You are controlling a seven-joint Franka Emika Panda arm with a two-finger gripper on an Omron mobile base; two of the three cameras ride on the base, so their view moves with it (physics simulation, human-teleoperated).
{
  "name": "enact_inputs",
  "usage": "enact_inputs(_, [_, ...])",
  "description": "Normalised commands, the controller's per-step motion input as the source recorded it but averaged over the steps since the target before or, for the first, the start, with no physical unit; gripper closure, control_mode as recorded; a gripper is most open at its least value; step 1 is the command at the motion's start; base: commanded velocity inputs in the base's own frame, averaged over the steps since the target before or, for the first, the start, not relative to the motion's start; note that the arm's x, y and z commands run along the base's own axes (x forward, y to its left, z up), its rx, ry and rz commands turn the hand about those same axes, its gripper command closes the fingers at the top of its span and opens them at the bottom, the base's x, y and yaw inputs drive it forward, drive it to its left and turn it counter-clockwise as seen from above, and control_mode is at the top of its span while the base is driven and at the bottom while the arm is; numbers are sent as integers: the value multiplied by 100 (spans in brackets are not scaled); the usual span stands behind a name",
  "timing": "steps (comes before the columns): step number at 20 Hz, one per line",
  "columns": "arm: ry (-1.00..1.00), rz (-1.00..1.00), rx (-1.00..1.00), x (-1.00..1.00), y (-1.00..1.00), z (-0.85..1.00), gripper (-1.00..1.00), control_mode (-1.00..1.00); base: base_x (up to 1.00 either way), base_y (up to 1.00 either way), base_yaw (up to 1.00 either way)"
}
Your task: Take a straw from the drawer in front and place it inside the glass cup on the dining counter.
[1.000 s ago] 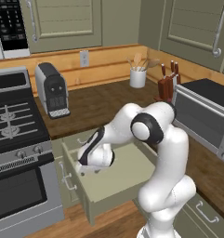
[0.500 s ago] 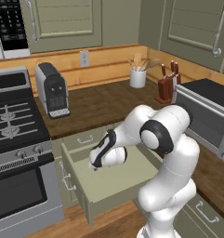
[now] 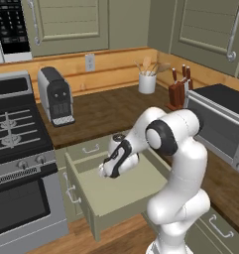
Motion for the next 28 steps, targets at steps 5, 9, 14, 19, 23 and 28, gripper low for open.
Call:
enact_inputs(5, [0,4,-8,35,0,-14,-100,-100,0,0,0])
enact_inputs(9, [0,0,0,44,0,-30,-100,-100,0,0,0])
enact_inputs(14, [0,0,0,40,0,-32,-100,-100,0,0,0])
enact_inputs(19, [-1,0,0,26,0,-26,-100,-100,0,0,0])
enact_inputs(23, [0,0,0,17,-1,-15,-100,-100,0,0,0])
enact_inputs(28, [0,2,0,15,-3,-7,-100,-100,0,0,0])
